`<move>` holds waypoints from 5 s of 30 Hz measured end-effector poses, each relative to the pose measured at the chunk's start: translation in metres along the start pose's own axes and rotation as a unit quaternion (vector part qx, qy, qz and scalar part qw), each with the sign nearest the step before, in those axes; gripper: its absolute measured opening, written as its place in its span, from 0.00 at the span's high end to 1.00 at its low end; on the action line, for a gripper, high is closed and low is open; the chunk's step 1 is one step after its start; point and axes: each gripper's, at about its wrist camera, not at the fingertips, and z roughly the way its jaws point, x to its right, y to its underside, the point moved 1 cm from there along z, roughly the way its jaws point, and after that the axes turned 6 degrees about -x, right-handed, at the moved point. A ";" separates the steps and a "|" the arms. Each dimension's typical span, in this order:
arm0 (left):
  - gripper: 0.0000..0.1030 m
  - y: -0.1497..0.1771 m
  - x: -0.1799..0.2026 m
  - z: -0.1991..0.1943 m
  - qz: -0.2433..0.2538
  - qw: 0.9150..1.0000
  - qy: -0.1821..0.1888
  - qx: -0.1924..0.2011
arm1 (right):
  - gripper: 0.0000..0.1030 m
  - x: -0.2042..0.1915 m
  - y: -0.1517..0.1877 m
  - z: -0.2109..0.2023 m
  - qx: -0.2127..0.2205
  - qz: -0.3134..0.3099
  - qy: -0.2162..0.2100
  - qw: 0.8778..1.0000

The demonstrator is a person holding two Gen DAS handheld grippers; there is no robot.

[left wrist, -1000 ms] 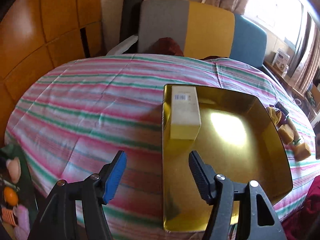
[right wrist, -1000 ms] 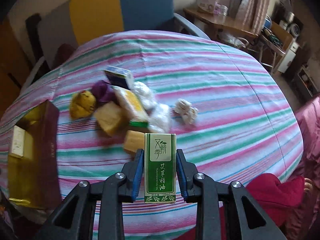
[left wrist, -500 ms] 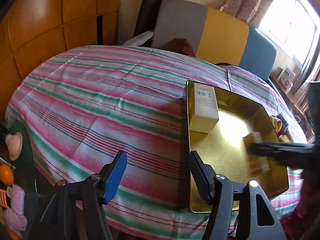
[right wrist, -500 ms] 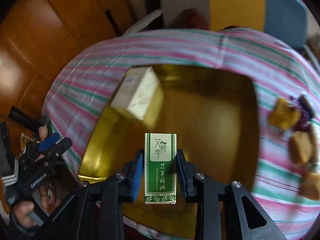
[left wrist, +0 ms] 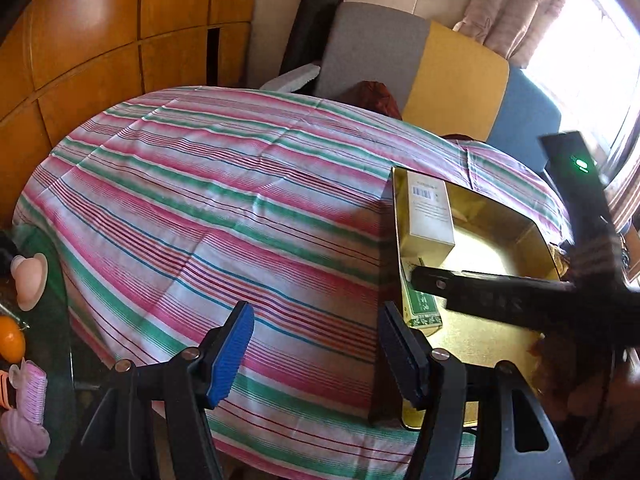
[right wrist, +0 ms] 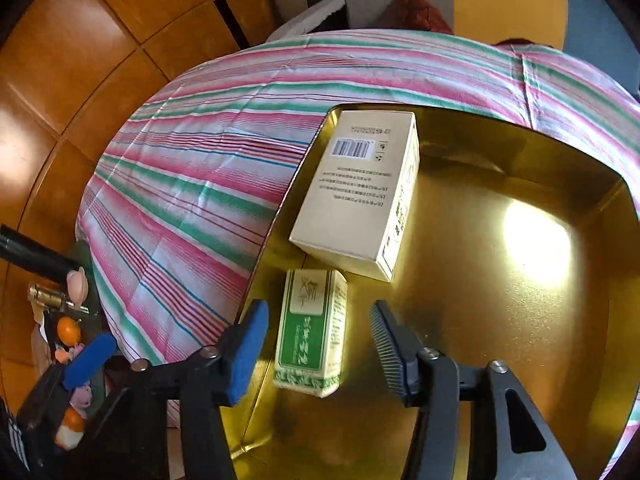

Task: Organize objects
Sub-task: 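Place the green box beside the white box in the tray, open right tool, then withdraw both tools from the tray back toward the remaining items, then grasp the yellow knitted hat with the left tool while the right grasps a yellow sponge, then carry the knitted hat into the gold tray and open the left tool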

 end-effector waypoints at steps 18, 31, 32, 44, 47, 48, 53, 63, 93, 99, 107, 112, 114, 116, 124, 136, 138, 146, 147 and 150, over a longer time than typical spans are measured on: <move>0.37 0.008 0.020 -0.009 0.011 1.000 -0.003 0.006 | 0.29 -0.005 0.055 -0.101 0.175 -0.082 0.159 0.968; 0.37 0.005 0.068 -0.023 0.063 0.998 0.004 0.017 | 0.25 0.027 0.076 -0.141 0.225 -0.058 0.183 0.955; 0.37 0.005 0.073 -0.023 0.068 0.998 0.006 0.017 | 0.25 0.032 0.077 -0.144 0.227 -0.054 0.185 0.955; 0.37 0.003 0.134 -0.023 0.129 0.991 0.031 0.014 | 0.22 0.090 0.089 -0.172 0.243 0.002 0.210 0.947; 0.37 0.003 0.149 -0.023 0.145 0.989 0.039 0.014 | 0.21 0.105 0.092 -0.177 0.244 0.016 0.217 0.945; 0.37 0.003 0.154 -0.023 0.150 0.988 0.042 0.013 | 0.21 0.110 0.092 -0.178 0.244 0.020 0.220 0.944; 0.37 0.002 0.180 -0.022 0.177 0.982 0.058 0.012 | 0.19 0.143 0.096 -0.183 0.236 0.041 0.238 0.941; 0.37 0.001 0.255 -0.012 0.250 0.962 0.107 0.000 | 0.17 0.271 0.112 -0.211 0.203 0.129 0.317 0.917; 0.19 -0.054 0.444 0.157 0.302 0.941 0.095 -0.122 | 0.13 0.405 0.151 -0.210 0.192 0.319 0.242 0.896; 0.55 -0.055 0.443 0.179 0.267 0.944 0.118 -0.153 | 0.13 0.415 0.156 -0.219 0.210 0.344 0.241 0.883; 0.61 -0.040 0.431 0.124 0.301 0.937 0.149 -0.098 | 0.16 0.417 0.152 -0.206 0.185 0.339 0.196 0.901; 0.61 -0.030 0.417 0.096 0.310 0.938 0.137 -0.067 | 0.16 0.411 0.145 -0.189 0.147 0.317 0.171 0.921; 0.61 -0.027 0.409 0.087 0.310 0.940 0.129 -0.053 | 0.16 0.406 0.143 -0.182 0.134 0.305 0.166 0.928; 0.61 -0.024 0.400 0.079 0.308 0.943 0.120 -0.044 | 0.12 0.401 0.141 -0.175 0.118 0.289 0.155 0.937; 0.61 -0.022 0.353 0.047 0.278 0.957 0.086 -0.005 | 0.09 0.387 0.136 -0.162 0.089 0.253 0.148 0.952; 0.61 -0.019 0.295 0.017 0.241 0.968 0.063 0.023 | 0.50 0.375 0.134 -0.141 0.033 0.221 0.180 0.958; 0.61 -0.016 0.285 0.014 0.236 0.970 0.063 0.023 | 0.50 0.376 0.134 -0.141 0.033 0.222 0.180 0.958; 0.61 -0.008 0.238 0.008 0.208 0.976 0.055 0.012 | 0.50 0.376 0.134 -0.140 0.034 0.221 0.183 0.957; 0.61 -0.007 0.232 0.008 0.205 0.977 0.054 0.010 | 0.50 0.374 0.134 -0.139 0.033 0.219 0.185 0.957; 0.61 -0.004 0.207 0.005 0.187 0.981 0.053 0.002 | 0.50 0.372 0.134 -0.139 0.032 0.214 0.192 0.957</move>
